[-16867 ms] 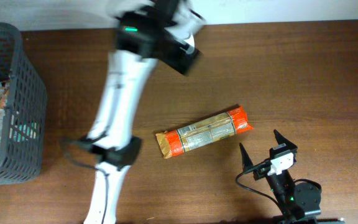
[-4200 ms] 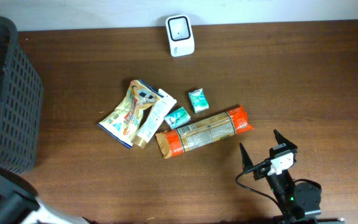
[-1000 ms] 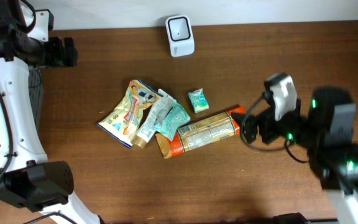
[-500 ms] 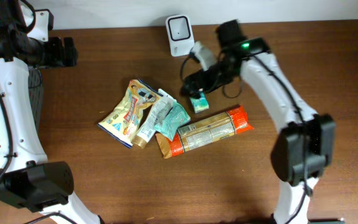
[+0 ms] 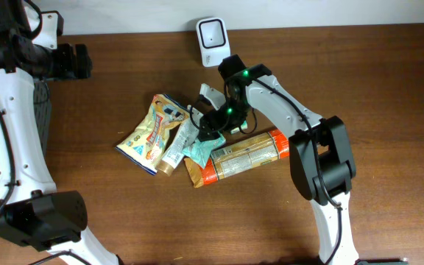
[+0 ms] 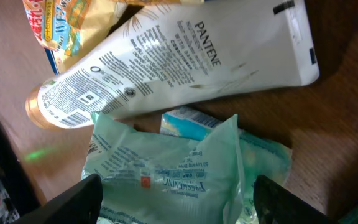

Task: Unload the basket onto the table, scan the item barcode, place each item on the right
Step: 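Grasp the mint-green bag from the pile with the right gripper, then lift the mint-green bag and hold it over the barcode scanner, then move the bag to the right and release it on the table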

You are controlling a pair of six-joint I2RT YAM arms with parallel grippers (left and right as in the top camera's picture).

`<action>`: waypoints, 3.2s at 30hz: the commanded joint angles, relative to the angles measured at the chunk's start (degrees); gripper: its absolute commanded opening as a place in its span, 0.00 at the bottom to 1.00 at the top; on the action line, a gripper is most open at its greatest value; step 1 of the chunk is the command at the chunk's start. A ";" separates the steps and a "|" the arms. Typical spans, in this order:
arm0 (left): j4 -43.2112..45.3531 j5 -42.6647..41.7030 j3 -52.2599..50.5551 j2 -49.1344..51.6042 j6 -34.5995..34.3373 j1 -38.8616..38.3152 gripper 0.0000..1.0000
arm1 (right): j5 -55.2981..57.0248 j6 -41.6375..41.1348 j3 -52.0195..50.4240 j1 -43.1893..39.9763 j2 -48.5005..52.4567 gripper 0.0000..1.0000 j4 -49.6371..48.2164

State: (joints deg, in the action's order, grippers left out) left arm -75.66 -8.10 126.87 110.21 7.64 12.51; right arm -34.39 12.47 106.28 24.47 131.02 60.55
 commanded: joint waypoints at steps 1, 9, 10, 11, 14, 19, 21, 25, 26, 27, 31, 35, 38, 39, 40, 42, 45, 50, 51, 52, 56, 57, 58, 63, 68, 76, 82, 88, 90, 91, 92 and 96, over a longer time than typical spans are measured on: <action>0.07 0.02 0.46 -0.31 -0.50 0.02 0.99 | 0.31 0.61 -2.16 0.33 0.63 0.69 1.20; 0.07 0.02 0.46 -0.31 -0.52 0.02 0.99 | -1.51 0.59 -3.34 -0.42 0.59 0.04 0.94; 0.07 0.02 0.46 -0.31 -0.50 0.02 0.99 | -3.52 0.59 -1.16 -1.33 0.48 0.04 2.69; 0.07 0.02 0.46 -0.31 -0.50 0.02 0.99 | -5.53 0.59 2.10 -2.60 0.15 0.04 5.14; 0.07 0.02 0.46 -0.31 -0.50 0.02 0.99 | -8.83 0.57 12.22 -6.49 -2.60 0.04 11.32; 0.07 0.02 0.46 -0.31 -0.50 0.02 0.99 | 15.93 -30.18 17.40 -15.02 -13.62 0.04 15.54; 0.07 0.02 0.46 -0.31 -0.50 0.04 0.99 | 23.06 -35.50 16.50 -15.87 -14.05 0.04 19.17; 0.07 0.02 0.46 -0.31 -0.50 0.02 0.99 | 17.59 -32.26 1.11 -15.87 -13.53 0.04 12.90; 0.07 0.02 0.46 -0.31 -0.52 0.02 0.99 | 16.57 -29.70 -0.76 -15.87 -13.53 0.04 12.46; 0.07 0.02 0.46 -0.31 -0.50 0.04 0.99 | 16.61 -26.18 -2.62 -15.87 -13.53 0.04 12.44; 0.04 0.02 0.46 -0.31 -0.50 0.02 0.99 | 16.59 -21.59 -7.41 -15.85 -13.53 0.04 10.82; 0.02 0.02 0.46 -0.31 -0.52 0.02 0.99 | 16.83 -21.22 -13.27 -15.85 -13.51 0.18 7.23; -0.07 0.02 0.46 -0.31 -0.50 0.02 0.99 | 16.76 -19.28 -18.80 -15.87 -13.49 0.31 3.87; -0.07 0.02 0.46 -0.31 -0.50 0.02 0.99 | 16.79 -18.62 -19.32 -15.87 -13.49 0.31 3.69; -0.11 0.02 0.46 -0.31 -0.50 0.02 0.99 | 16.79 -18.36 -19.45 -15.87 -13.49 0.30 3.69; -0.09 0.02 0.46 -0.31 -0.50 0.02 0.99 | 15.39 -18.21 -19.43 -15.93 -13.51 0.04 3.72; -0.09 0.02 0.46 -0.31 -0.50 0.02 0.99 | -2.12 -9.16 -17.77 -17.57 -15.45 0.04 3.67; -0.09 0.02 0.46 -0.31 -0.50 0.02 0.99 | -8.15 -14.73 -11.89 -19.71 -27.50 0.04 -0.11; -0.09 0.02 0.46 -0.31 -0.50 0.02 0.99 | -5.79 -17.46 -10.99 -18.84 -29.29 0.04 -0.44; -0.09 0.02 0.46 -0.31 -0.50 0.02 0.99 | -2.51 -21.11 -9.77 -17.25 -31.39 0.04 -0.66; -0.09 0.02 0.46 -0.31 -0.50 0.02 0.99 | 12.61 -24.41 -2.43 -8.48 -32.92 0.04 -0.28; -0.09 0.02 0.46 -0.31 -0.50 0.02 0.99 | 17.86 -24.39 0.24 -6.16 -32.59 0.04 0.59; -0.09 0.02 0.46 -0.31 -0.50 0.04 0.99 | 28.17 -24.28 6.54 -2.21 -31.28 0.04 2.05; -0.09 0.02 0.46 -0.31 -0.50 0.02 0.99 | 59.06 -5.53 13.16 6.38 -24.61 0.04 -18.56; -0.09 0.02 0.46 -0.31 -0.50 0.02 0.99 | 68.78 33.59 13.16 5.75 -4.13 0.04 -60.78; -0.09 0.02 0.46 -0.31 -0.50 0.02 0.99 | 62.27 40.85 13.16 0.61 15.61 0.04 -86.53; -0.07 0.02 0.46 -0.31 -0.50 0.02 0.99 | 59.82 40.63 13.14 0.68 16.72 0.04 -85.88; -0.11 0.02 0.46 -0.31 -0.52 0.02 0.99 | 59.82 40.63 13.14 1.33 16.68 0.04 -84.78; -0.11 0.02 0.46 -0.31 -0.50 0.02 0.99 | 59.76 40.63 13.16 1.40 15.37 0.04 -85.26; -0.11 0.02 0.46 -0.31 -0.50 0.04 0.99 | 59.56 40.63 13.16 1.40 13.90 0.04 -85.26; -0.11 0.02 0.46 -0.31 -0.52 0.02 0.99 | 59.80 38.34 13.16 1.40 11.06 0.04 -85.05; -0.09 0.02 0.46 -0.31 -0.50 0.04 0.99 | 59.56 20.70 13.16 1.40 -1.86 0.04 -70.99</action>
State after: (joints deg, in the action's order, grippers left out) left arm -75.75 -8.05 126.87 110.19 7.64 12.51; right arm 25.91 44.95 118.17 25.50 141.45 -16.01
